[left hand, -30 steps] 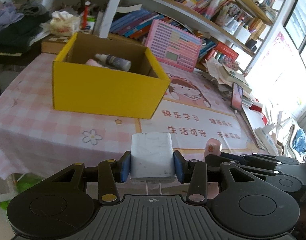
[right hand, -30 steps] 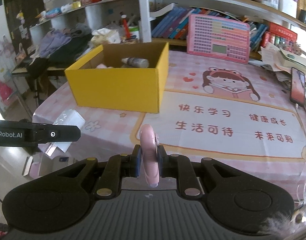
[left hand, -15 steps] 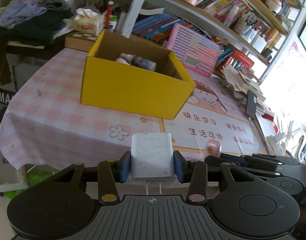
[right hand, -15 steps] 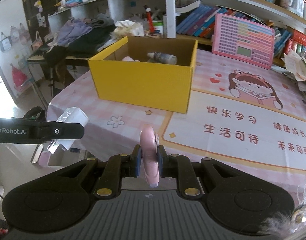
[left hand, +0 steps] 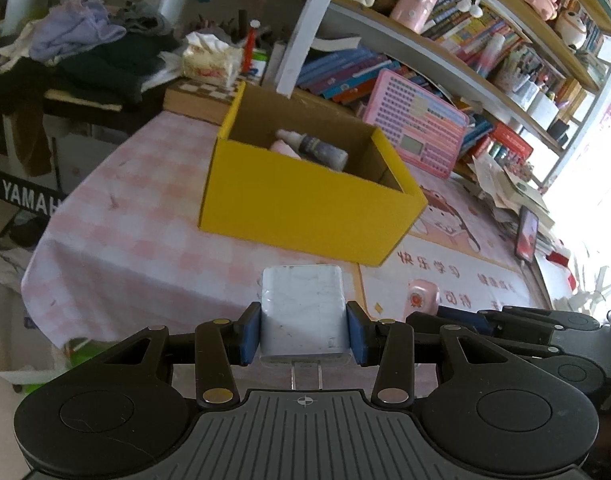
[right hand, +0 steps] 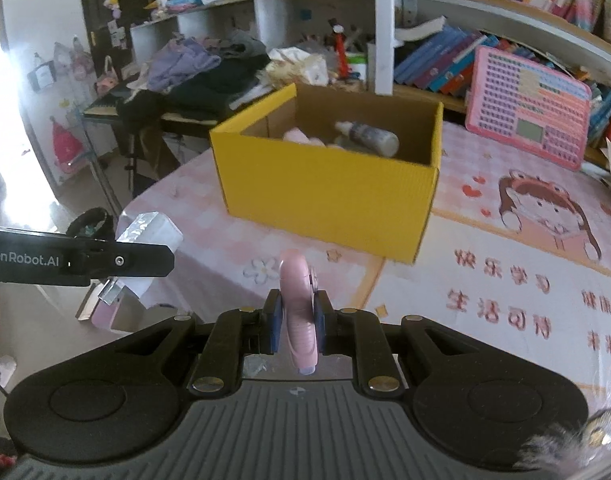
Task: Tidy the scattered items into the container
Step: 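Carry the adapter with the left tool while the right tool carries the pink fan to the box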
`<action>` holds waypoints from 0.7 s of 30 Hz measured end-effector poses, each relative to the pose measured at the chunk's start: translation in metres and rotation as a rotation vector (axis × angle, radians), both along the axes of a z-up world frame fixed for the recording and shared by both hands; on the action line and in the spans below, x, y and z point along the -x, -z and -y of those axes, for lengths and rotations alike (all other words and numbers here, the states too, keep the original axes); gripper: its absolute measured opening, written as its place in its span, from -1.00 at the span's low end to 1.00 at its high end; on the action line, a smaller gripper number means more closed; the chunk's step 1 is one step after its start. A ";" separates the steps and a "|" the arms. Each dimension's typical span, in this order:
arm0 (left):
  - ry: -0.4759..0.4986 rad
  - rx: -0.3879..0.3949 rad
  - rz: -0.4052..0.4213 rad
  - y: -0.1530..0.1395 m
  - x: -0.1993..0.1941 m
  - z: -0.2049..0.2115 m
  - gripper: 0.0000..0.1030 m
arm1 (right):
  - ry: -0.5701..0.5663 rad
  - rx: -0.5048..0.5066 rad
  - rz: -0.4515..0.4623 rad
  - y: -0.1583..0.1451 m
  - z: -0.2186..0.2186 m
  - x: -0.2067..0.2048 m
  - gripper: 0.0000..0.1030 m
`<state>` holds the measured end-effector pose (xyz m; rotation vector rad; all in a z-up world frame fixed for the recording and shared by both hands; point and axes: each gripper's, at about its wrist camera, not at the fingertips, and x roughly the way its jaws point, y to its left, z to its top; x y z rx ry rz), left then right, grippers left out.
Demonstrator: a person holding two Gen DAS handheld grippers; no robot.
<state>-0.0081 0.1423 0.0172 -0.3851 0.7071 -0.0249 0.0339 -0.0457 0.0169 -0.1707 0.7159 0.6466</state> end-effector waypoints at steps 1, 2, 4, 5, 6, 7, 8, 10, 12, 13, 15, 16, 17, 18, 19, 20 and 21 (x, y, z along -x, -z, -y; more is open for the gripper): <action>-0.003 -0.007 0.007 -0.002 -0.002 0.000 -0.18 | -0.005 -0.004 0.010 -0.002 -0.001 -0.003 -0.70; -0.005 -0.015 0.015 -0.004 -0.004 0.000 -0.18 | -0.009 -0.009 0.021 -0.004 -0.001 -0.006 -0.70; -0.010 -0.028 0.033 -0.008 -0.010 -0.001 -0.18 | -0.018 -0.020 0.045 -0.008 -0.004 -0.013 -0.70; -0.013 -0.035 0.042 -0.010 -0.013 -0.001 -0.18 | -0.024 -0.026 0.059 -0.011 -0.005 -0.018 -0.70; -0.017 -0.041 0.052 -0.012 -0.016 -0.002 -0.18 | -0.030 -0.031 0.070 -0.014 -0.006 -0.023 -0.70; -0.023 -0.046 0.060 -0.015 -0.020 -0.002 -0.18 | -0.037 -0.036 0.083 -0.017 -0.007 -0.028 -0.70; -0.030 -0.050 0.070 -0.017 -0.025 -0.003 -0.18 | -0.045 -0.044 0.098 -0.021 -0.008 -0.035 -0.70; -0.044 -0.055 0.087 -0.023 -0.036 -0.005 -0.18 | -0.056 -0.058 0.118 -0.028 -0.010 -0.047 -0.70; -0.054 -0.061 0.107 -0.030 -0.047 -0.007 -0.18 | -0.064 -0.081 0.130 -0.036 -0.010 -0.062 -0.70; -0.057 -0.066 0.118 -0.033 -0.053 -0.007 -0.18 | -0.067 -0.092 0.138 -0.040 -0.011 -0.069 -0.70; -0.066 -0.079 0.141 -0.040 -0.067 -0.008 -0.18 | -0.075 -0.119 0.151 -0.049 -0.012 -0.085 -0.70; -0.071 -0.083 0.153 -0.043 -0.074 -0.009 -0.18 | -0.078 -0.130 0.156 -0.052 -0.012 -0.093 -0.70; -0.075 -0.087 0.164 -0.046 -0.083 -0.010 -0.18 | -0.082 -0.140 0.163 -0.055 -0.013 -0.101 -0.70; -0.079 -0.094 0.173 -0.049 -0.092 -0.011 -0.18 | -0.085 -0.145 0.170 -0.058 -0.014 -0.110 -0.70; -0.082 -0.101 0.180 -0.052 -0.101 -0.011 -0.18 | -0.085 -0.147 0.175 -0.060 -0.016 -0.120 -0.70; -0.083 -0.109 0.184 -0.054 -0.111 -0.011 -0.18 | -0.083 -0.146 0.177 -0.060 -0.017 -0.130 -0.70; -0.083 -0.116 0.184 -0.055 -0.120 -0.011 -0.18 | -0.083 -0.141 0.176 -0.060 -0.019 -0.141 -0.70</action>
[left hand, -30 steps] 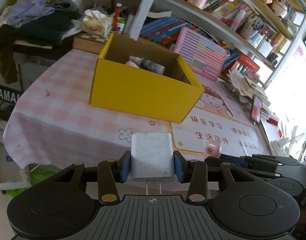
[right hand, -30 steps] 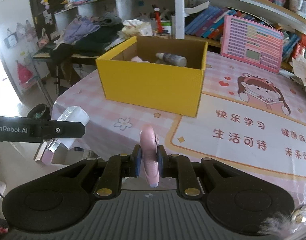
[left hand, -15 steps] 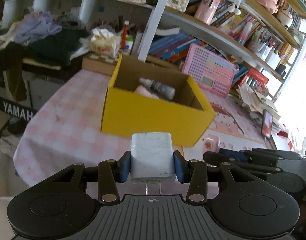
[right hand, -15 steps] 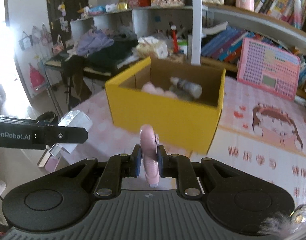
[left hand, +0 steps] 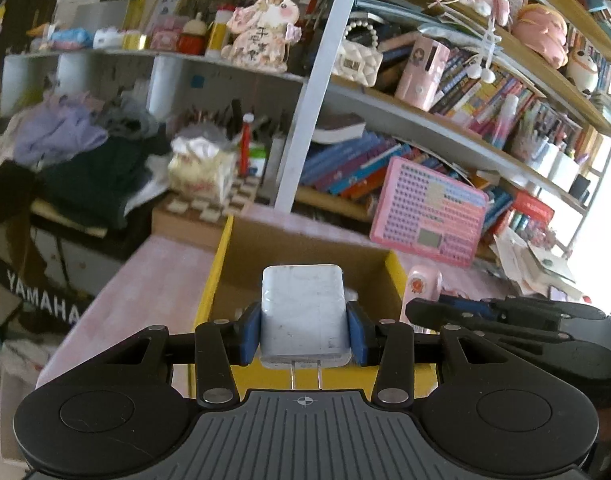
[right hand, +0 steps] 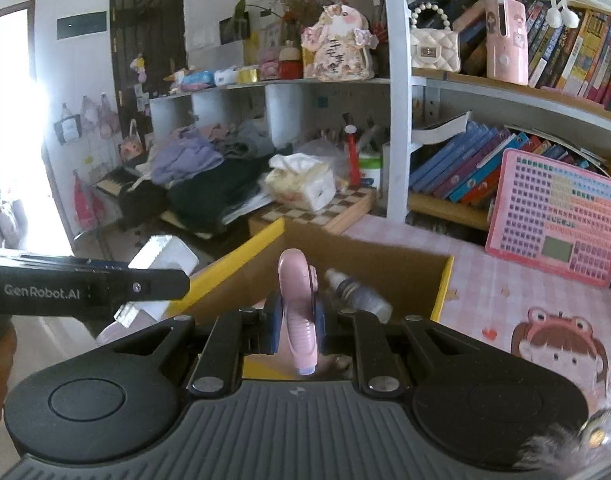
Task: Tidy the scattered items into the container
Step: 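Carry the adapter with the left tool while the right tool carries the pink fan to the box, then open the left tool to drop the adapter while the right tool drops the fan into the box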
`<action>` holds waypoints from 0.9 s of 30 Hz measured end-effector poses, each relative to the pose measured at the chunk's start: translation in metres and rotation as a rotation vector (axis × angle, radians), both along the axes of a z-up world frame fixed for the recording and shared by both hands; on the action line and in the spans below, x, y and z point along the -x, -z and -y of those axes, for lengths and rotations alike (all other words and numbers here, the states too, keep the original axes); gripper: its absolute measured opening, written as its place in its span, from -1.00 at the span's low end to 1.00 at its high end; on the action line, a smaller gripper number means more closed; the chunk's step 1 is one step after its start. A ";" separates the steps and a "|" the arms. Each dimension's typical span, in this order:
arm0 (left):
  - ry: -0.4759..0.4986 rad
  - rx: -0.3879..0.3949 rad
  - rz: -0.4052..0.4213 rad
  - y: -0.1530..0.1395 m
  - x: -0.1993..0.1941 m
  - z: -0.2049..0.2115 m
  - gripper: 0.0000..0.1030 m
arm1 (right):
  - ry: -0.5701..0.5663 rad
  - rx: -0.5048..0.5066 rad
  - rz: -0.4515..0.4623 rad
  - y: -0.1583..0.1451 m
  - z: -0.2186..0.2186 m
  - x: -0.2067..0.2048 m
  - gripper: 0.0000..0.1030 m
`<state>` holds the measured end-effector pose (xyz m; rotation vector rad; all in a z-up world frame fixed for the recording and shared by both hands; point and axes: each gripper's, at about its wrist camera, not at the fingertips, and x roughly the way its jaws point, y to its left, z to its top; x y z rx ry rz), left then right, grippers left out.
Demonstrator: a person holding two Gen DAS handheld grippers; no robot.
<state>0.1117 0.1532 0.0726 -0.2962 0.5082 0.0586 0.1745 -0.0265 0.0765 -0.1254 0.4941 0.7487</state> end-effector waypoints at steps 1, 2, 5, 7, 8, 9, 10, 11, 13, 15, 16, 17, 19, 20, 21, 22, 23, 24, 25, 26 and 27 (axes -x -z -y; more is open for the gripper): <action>0.002 -0.007 -0.004 -0.001 -0.011 0.000 -0.18 | 0.000 0.012 -0.004 0.002 -0.003 -0.011 -0.70; 0.007 -0.013 -0.011 -0.001 -0.022 0.000 -0.18 | 0.002 0.026 -0.014 0.005 -0.006 -0.023 -0.70; 0.020 -0.030 -0.040 0.004 -0.055 0.002 -0.18 | -0.005 0.064 -0.066 0.018 -0.014 -0.056 -0.70; 0.029 -0.030 -0.069 0.009 -0.079 0.003 -0.18 | -0.014 0.092 -0.102 0.028 -0.021 -0.074 -0.70; 0.034 -0.027 -0.085 0.012 -0.089 0.004 -0.18 | -0.018 0.104 -0.120 0.033 -0.023 -0.081 -0.70; 0.037 -0.021 -0.104 0.016 -0.101 0.005 -0.18 | -0.024 0.119 -0.135 0.037 -0.026 -0.087 -0.70; 0.039 -0.015 -0.123 0.020 -0.111 0.005 -0.18 | -0.033 0.134 -0.150 0.042 -0.030 -0.092 -0.70; 0.042 -0.010 -0.143 0.024 -0.120 0.005 -0.18 | -0.042 0.147 -0.164 0.046 -0.033 -0.096 -0.70; 0.043 0.002 -0.184 0.035 -0.136 0.005 -0.18 | -0.069 0.178 -0.189 0.053 -0.040 -0.103 -0.69; 0.037 0.019 -0.228 0.047 -0.151 0.003 -0.18 | -0.104 0.213 -0.204 0.059 -0.048 -0.107 -0.69; 0.033 0.029 -0.249 0.052 -0.157 0.002 -0.18 | -0.123 0.234 -0.212 0.062 -0.053 -0.109 -0.69; 0.028 0.037 -0.269 0.058 -0.163 0.001 -0.18 | -0.135 0.249 -0.217 0.065 -0.056 -0.112 -0.69; 0.018 0.039 -0.300 0.065 -0.170 -0.001 -0.18 | -0.145 0.276 -0.228 0.071 -0.060 -0.116 -0.69; 0.014 0.044 -0.312 0.068 -0.173 -0.002 -0.18 | -0.148 0.279 -0.238 0.073 -0.061 -0.119 -0.69; 0.011 0.054 -0.322 0.071 -0.175 -0.004 -0.18 | -0.149 0.280 -0.248 0.075 -0.061 -0.121 -0.69; 0.009 0.061 -0.332 0.073 -0.177 -0.005 -0.18 | -0.149 0.279 -0.258 0.076 -0.061 -0.123 -0.69; 0.009 0.063 -0.339 0.074 -0.179 -0.004 -0.18 | -0.150 0.277 -0.267 0.078 -0.061 -0.125 -0.69; 0.012 0.061 -0.345 0.076 -0.180 -0.004 -0.18 | -0.149 0.276 -0.273 0.079 -0.061 -0.126 -0.69; 0.015 0.061 -0.351 0.078 -0.181 -0.003 -0.18 | -0.148 0.270 -0.275 0.079 -0.060 -0.127 -0.69; 0.017 0.061 -0.359 0.080 -0.183 -0.003 -0.18 | -0.149 0.260 -0.277 0.077 -0.059 -0.128 -0.67; 0.019 0.063 -0.367 0.081 -0.184 -0.002 -0.18 | -0.146 0.252 -0.277 0.077 -0.058 -0.128 -0.63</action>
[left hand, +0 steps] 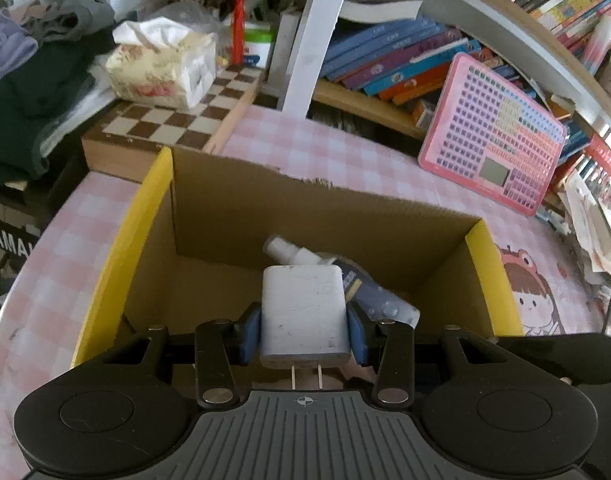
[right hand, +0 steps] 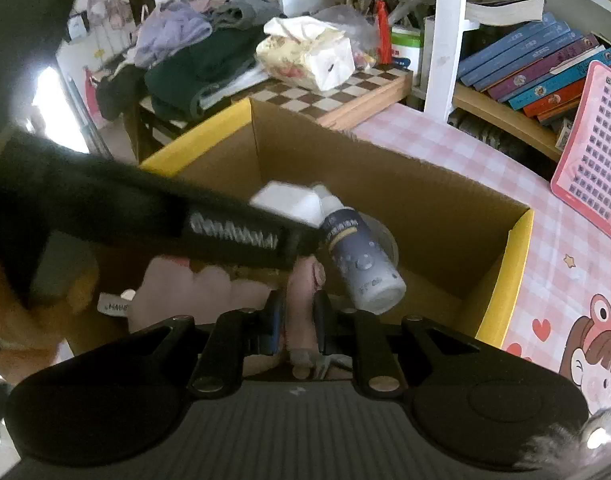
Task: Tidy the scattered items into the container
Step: 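Open the left tool to drop the adapter while the right tool drops the fan into the box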
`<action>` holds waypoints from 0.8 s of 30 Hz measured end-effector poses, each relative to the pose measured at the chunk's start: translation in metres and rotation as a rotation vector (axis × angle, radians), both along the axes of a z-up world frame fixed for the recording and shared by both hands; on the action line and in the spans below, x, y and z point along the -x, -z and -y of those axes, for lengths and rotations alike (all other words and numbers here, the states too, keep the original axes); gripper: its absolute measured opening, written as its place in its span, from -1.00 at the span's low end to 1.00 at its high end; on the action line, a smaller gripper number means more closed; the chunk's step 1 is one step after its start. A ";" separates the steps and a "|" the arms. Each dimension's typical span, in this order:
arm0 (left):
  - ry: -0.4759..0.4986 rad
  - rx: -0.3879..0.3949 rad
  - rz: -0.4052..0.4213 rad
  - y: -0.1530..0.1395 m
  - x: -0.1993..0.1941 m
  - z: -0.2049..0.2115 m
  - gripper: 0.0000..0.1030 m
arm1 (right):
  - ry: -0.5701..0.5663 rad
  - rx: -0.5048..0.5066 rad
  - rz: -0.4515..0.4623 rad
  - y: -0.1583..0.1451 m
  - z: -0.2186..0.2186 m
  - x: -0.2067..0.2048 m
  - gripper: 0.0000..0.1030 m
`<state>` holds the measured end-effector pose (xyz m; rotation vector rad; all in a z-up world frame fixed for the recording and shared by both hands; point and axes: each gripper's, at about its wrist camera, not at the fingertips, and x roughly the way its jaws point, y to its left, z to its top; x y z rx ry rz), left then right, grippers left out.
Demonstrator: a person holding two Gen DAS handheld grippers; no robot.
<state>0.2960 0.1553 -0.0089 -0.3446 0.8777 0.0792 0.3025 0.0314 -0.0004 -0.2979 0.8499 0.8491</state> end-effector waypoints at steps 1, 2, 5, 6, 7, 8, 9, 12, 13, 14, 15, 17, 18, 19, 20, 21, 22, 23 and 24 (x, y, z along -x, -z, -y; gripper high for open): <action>0.001 0.004 -0.006 0.001 -0.001 0.000 -0.18 | 0.006 -0.007 0.002 -0.001 0.002 0.000 -0.50; 0.002 0.009 -0.008 0.002 -0.001 0.000 -0.19 | 0.008 -0.014 0.002 -0.001 0.003 -0.001 -0.41; 0.006 0.021 -0.003 0.001 0.001 -0.002 -0.18 | 0.016 -0.019 0.015 -0.002 0.007 0.000 -0.35; 0.005 0.020 0.002 -0.001 0.003 -0.002 -0.16 | 0.020 -0.022 0.011 -0.002 0.009 0.001 -0.33; 0.006 0.016 0.009 -0.002 0.004 -0.003 -0.15 | 0.024 -0.025 0.011 -0.003 0.011 0.002 -0.26; 0.007 0.012 0.020 -0.005 0.006 -0.003 -0.13 | 0.027 -0.028 0.016 -0.004 0.013 0.004 -0.23; 0.007 0.009 0.033 -0.008 0.008 -0.003 -0.08 | 0.029 -0.031 0.023 -0.006 0.015 0.006 -0.22; 0.008 -0.012 0.077 -0.020 0.016 -0.001 0.09 | 0.042 -0.048 0.043 -0.014 0.020 0.013 -0.13; 0.013 -0.026 0.095 -0.025 0.019 0.001 0.10 | 0.049 -0.056 0.049 -0.017 0.022 0.015 -0.11; 0.019 -0.040 0.113 -0.031 0.022 0.002 0.11 | 0.057 -0.066 0.056 -0.020 0.025 0.018 -0.08; 0.022 -0.053 0.133 -0.036 0.026 0.004 0.18 | 0.065 -0.074 0.064 -0.024 0.028 0.020 -0.06; 0.020 -0.078 0.177 -0.047 0.035 0.007 0.31 | 0.083 -0.090 0.084 -0.031 0.032 0.026 -0.03; 0.019 -0.089 0.201 -0.053 0.041 0.009 0.36 | 0.096 -0.098 0.093 -0.034 0.034 0.028 -0.03; 0.019 -0.097 0.223 -0.058 0.046 0.010 0.37 | 0.108 -0.108 0.100 -0.037 0.037 0.031 -0.02; 0.018 -0.102 0.240 -0.062 0.052 0.011 0.39 | 0.120 -0.119 0.106 -0.041 0.039 0.033 -0.02; 0.017 -0.105 0.255 -0.066 0.058 0.012 0.42 | 0.129 -0.130 0.112 -0.044 0.040 0.036 -0.02; 0.015 -0.107 0.269 -0.070 0.063 0.013 0.43 | 0.139 -0.140 0.118 -0.048 0.042 0.038 -0.01; 0.013 -0.109 0.282 -0.073 0.069 0.013 0.46 | 0.147 -0.149 0.125 -0.051 0.042 0.041 0.01; 0.012 -0.113 0.296 -0.077 0.076 0.014 0.47 | 0.153 -0.157 0.134 -0.054 0.043 0.044 0.01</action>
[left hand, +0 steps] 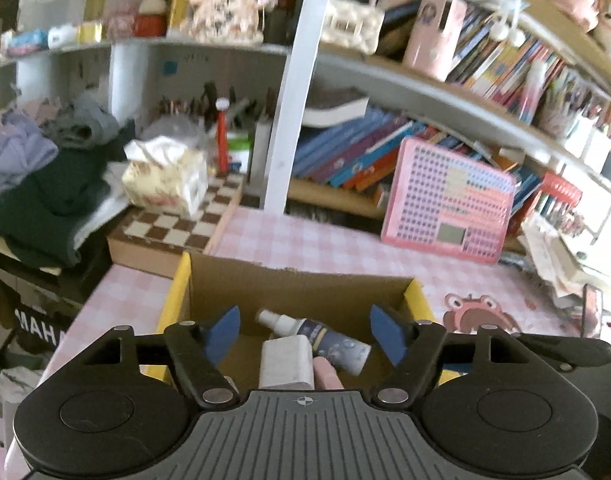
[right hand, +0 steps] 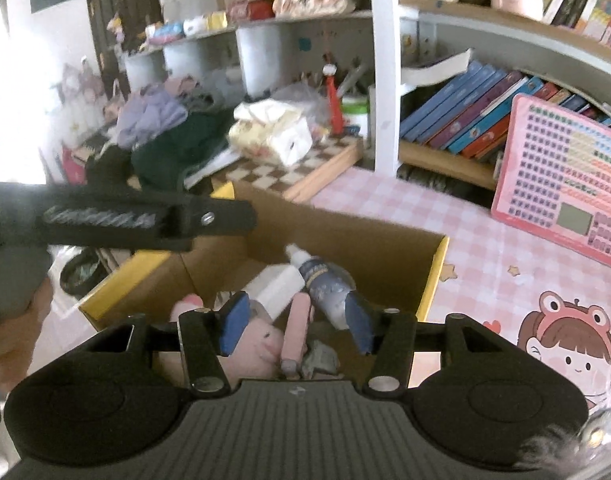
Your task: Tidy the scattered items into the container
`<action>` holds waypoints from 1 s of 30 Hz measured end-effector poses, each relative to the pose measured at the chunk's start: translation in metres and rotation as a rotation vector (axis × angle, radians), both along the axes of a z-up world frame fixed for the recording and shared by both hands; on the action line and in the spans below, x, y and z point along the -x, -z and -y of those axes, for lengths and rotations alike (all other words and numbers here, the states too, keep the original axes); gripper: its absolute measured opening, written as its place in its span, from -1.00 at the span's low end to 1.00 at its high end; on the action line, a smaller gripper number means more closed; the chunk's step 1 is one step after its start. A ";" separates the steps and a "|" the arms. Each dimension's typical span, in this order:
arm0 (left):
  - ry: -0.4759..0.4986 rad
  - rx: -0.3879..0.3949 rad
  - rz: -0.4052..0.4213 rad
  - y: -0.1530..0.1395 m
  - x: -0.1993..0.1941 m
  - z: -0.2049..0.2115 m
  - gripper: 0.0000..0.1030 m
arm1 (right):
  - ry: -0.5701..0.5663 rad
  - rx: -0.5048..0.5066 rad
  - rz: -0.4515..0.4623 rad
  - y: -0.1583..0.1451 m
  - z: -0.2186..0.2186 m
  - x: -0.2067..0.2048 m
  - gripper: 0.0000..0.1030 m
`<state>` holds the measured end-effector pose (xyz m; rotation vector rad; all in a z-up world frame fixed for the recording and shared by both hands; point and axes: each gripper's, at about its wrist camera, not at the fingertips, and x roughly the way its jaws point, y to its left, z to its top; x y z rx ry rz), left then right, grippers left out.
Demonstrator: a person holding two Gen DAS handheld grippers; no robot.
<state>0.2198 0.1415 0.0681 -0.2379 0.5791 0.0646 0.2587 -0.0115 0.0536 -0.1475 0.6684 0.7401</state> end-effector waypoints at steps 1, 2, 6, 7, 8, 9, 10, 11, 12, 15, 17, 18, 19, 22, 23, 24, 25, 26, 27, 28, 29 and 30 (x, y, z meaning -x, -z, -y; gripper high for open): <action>-0.003 -0.003 0.013 -0.003 0.007 0.000 0.48 | 0.005 -0.008 0.012 -0.004 0.001 0.003 0.02; -0.007 -0.005 0.023 -0.006 0.013 0.000 0.50 | 0.011 -0.014 0.025 -0.007 0.000 0.006 0.03; -0.022 -0.005 0.061 -0.014 0.041 -0.003 0.56 | 0.044 -0.039 0.076 -0.020 0.004 0.023 0.06; -0.024 -0.008 0.069 -0.016 0.048 -0.003 0.56 | 0.058 -0.047 0.090 -0.023 0.006 0.027 0.08; -0.027 -0.011 0.076 -0.017 0.055 -0.003 0.57 | 0.070 -0.053 0.101 -0.025 0.009 0.031 0.09; -0.029 -0.014 0.083 -0.017 0.061 -0.004 0.57 | 0.086 -0.059 0.112 -0.027 0.011 0.037 0.10; -0.029 -0.016 0.089 -0.017 0.068 -0.004 0.57 | 0.102 -0.064 0.120 -0.028 0.014 0.041 0.10; -0.029 -0.019 0.094 -0.017 0.074 -0.003 0.58 | 0.117 -0.067 0.126 -0.030 0.017 0.046 0.10; -0.029 -0.021 0.098 -0.017 0.081 -0.003 0.58 | 0.131 -0.070 0.130 -0.031 0.021 0.051 0.10; -0.022 -0.020 0.106 -0.014 0.102 -0.003 0.58 | 0.173 -0.076 0.144 -0.032 0.031 0.070 0.10; -0.018 -0.013 0.107 -0.012 0.116 -0.004 0.58 | 0.198 -0.076 0.152 -0.033 0.037 0.085 0.10; -0.017 -0.010 0.106 -0.011 0.124 -0.003 0.58 | 0.210 -0.075 0.155 -0.033 0.040 0.092 0.10; -0.015 -0.007 0.105 -0.010 0.131 -0.003 0.58 | 0.222 -0.074 0.156 -0.033 0.044 0.100 0.10; -0.009 0.000 0.104 -0.007 0.151 -0.001 0.59 | 0.250 -0.068 0.164 -0.033 0.053 0.126 0.11; -0.006 0.004 0.103 -0.006 0.157 0.000 0.59 | 0.259 -0.063 0.166 -0.032 0.056 0.135 0.12; -0.003 0.008 0.101 -0.005 0.164 0.001 0.59 | 0.269 -0.061 0.167 -0.032 0.059 0.143 0.12; 0.000 0.011 0.099 -0.003 0.169 0.002 0.59 | 0.280 -0.058 0.167 -0.031 0.062 0.152 0.12; 0.006 0.014 0.097 -0.002 0.175 0.004 0.59 | 0.291 -0.055 0.168 -0.030 0.066 0.162 0.13; 0.012 0.014 0.094 0.000 0.180 0.006 0.59 | 0.301 -0.052 0.169 -0.028 0.069 0.169 0.13; 0.020 0.011 0.089 0.001 0.185 0.007 0.59 | 0.313 -0.049 0.169 -0.027 0.072 0.176 0.13; 0.027 0.005 0.086 0.002 0.189 0.009 0.59 | 0.326 -0.045 0.169 -0.025 0.075 0.183 0.13; 0.033 -0.004 0.084 0.003 0.193 0.011 0.59 | 0.339 -0.042 0.167 -0.024 0.078 0.189 0.13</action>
